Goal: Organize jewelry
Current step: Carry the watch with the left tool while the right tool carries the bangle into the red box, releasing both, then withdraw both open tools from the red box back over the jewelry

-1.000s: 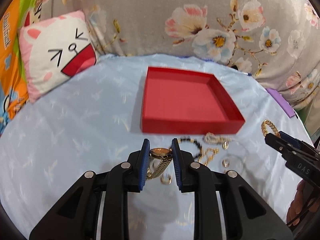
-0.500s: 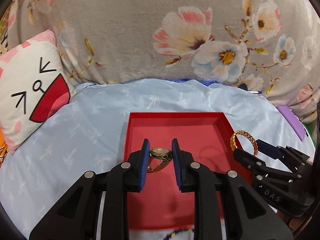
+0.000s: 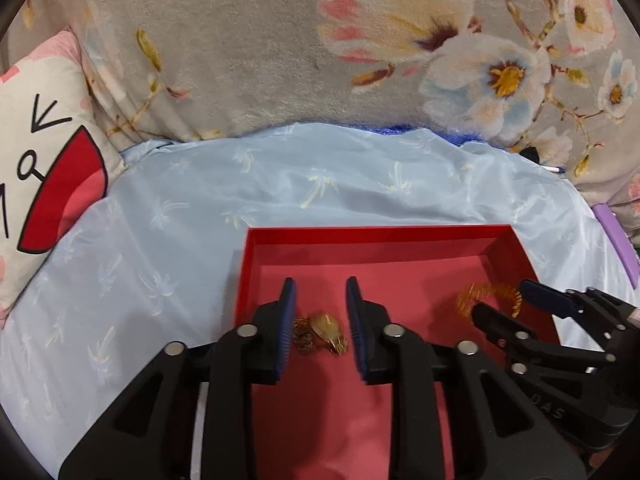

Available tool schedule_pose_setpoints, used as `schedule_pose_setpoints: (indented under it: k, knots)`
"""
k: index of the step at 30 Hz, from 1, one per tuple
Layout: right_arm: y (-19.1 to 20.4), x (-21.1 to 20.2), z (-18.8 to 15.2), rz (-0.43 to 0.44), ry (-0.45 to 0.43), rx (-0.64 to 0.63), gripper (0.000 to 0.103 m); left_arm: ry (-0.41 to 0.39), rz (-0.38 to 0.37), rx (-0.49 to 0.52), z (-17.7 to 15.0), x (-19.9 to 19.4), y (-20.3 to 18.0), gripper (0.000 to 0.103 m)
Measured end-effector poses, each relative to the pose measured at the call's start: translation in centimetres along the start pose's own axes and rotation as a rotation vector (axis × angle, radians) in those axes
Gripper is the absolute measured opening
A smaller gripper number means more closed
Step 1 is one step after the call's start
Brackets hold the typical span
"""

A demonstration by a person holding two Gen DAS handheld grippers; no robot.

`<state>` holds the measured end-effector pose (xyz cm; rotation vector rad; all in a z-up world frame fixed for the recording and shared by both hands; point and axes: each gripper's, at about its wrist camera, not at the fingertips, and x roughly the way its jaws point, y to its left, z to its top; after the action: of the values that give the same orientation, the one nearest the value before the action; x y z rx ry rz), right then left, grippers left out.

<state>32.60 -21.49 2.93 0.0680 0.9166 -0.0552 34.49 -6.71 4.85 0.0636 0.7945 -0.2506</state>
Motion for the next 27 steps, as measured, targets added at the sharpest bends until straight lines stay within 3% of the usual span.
schedule_pose_setpoints:
  k: [1,8,11,17,27]
  knots:
    - [0.0,-0.3,0.0,-0.002,-0.015,0.002,0.063,-0.009,0.003,-0.003,0.1,-0.1,0.1,0.048]
    - [-0.6,-4.4,-1.6,0.015,-0.109,0.036,0.064,-0.083,0.011,-0.045,-0.3,-3.9,1.5,0.050]
    - [-0.4,-8.0,-4.0,0.014,-0.163,0.026,0.065,-0.122,0.032,-0.050,-2.1,-7.1,2.2,0.058]
    - [0.8,-14.2,-11.7,0.065,-0.189,0.027,0.067,-0.137,0.023,-0.078,-8.3,-12.5,3.0,0.061]
    - [2.6,-17.3,-24.8,0.098,-0.074,0.066,0.067,-0.031,-0.019,-0.093,-20.6,-16.6,1.2,0.061]
